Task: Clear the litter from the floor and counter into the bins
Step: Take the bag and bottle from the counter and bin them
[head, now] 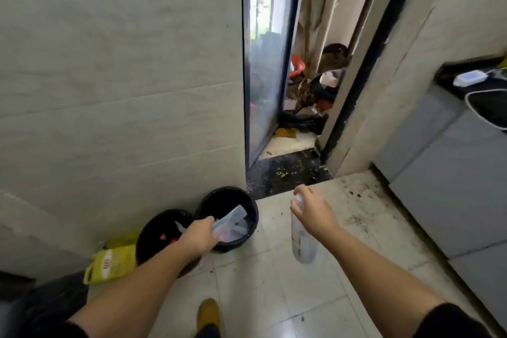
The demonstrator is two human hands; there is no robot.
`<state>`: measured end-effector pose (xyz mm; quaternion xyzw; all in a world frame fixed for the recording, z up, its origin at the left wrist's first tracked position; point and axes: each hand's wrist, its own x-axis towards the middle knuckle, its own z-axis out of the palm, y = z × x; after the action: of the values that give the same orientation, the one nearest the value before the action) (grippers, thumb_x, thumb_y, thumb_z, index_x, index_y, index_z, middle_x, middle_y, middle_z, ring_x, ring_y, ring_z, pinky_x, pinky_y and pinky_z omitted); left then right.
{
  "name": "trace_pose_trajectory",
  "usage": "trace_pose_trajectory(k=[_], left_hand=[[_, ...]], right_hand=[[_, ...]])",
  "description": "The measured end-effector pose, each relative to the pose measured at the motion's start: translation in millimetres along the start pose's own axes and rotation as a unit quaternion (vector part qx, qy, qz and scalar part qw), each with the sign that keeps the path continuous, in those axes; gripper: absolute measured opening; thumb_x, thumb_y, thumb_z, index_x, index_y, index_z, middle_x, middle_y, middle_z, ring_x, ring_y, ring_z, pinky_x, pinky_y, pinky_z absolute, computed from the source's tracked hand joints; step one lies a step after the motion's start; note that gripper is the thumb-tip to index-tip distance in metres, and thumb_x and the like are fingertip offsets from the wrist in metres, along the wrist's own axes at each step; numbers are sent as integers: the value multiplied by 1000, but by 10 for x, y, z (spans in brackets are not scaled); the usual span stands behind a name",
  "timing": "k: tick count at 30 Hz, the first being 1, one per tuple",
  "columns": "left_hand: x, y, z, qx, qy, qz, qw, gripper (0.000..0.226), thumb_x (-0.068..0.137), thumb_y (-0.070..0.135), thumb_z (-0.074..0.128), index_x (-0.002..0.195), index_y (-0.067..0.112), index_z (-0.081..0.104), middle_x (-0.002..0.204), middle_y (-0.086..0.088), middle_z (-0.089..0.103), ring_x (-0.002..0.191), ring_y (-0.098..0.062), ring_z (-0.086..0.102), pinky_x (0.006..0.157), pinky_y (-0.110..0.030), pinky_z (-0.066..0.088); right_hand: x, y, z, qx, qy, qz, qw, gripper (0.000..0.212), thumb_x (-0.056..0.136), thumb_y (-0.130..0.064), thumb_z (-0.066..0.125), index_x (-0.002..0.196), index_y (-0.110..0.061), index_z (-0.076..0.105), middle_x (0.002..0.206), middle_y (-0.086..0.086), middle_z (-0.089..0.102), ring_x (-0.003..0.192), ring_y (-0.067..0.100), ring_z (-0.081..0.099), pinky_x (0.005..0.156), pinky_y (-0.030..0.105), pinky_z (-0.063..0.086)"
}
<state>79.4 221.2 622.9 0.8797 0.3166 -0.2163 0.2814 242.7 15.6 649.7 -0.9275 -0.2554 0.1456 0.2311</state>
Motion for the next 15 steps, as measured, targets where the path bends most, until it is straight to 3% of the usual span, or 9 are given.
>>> trace_pose_trajectory(k=[3, 7, 9, 11, 15], left_hand=[[392, -292, -161, -6, -15, -14, 1000, 4, 88, 12, 45, 89, 10, 42, 72, -1, 46, 67, -22, 50, 49, -23, 34], [1078, -501, -203, -11, -62, -6, 998, 4, 90, 13, 45, 92, 10, 45, 81, -7, 53, 77, -28, 56, 51, -26, 36], [1495, -550, -77, -14, -75, -3, 997, 23, 92, 13, 45, 112, 4, 51, 101, -18, 63, 92, -33, 62, 62, -29, 40], [1952, -614, 204, -22, -89, -5, 996, 38, 94, 12, 43, 131, 2, 45, 118, -22, 63, 106, -34, 61, 75, -31, 45], [2901, -835, 1029, -34, -98, -15, 994, 45, 95, 13, 43, 140, 7, 39, 126, -20, 59, 115, -34, 57, 95, -38, 49]], right_hand=[[421, -265, 303, 26, -2, 18, 999, 27, 92, -32, 51, 114, -16, 51, 113, 8, 53, 89, 29, 59, 78, 38, 51], [894, -359, 817, 79, -5, 81, 994, 25, 91, -26, 55, 112, -12, 55, 113, 11, 56, 93, 27, 58, 83, 37, 49], [1126, -294, 1123, 89, -9, 108, 990, 24, 92, -25, 54, 112, -12, 56, 113, 11, 56, 89, 22, 56, 82, 34, 47], [1375, -139, 1507, 93, -13, 127, 987, 23, 92, -24, 54, 112, -14, 56, 112, 10, 57, 84, 16, 51, 77, 30, 44], [1880, 308, 2395, 93, -53, 133, 985, 24, 92, -24, 55, 113, -13, 56, 115, 10, 56, 90, 19, 55, 79, 28, 43]])
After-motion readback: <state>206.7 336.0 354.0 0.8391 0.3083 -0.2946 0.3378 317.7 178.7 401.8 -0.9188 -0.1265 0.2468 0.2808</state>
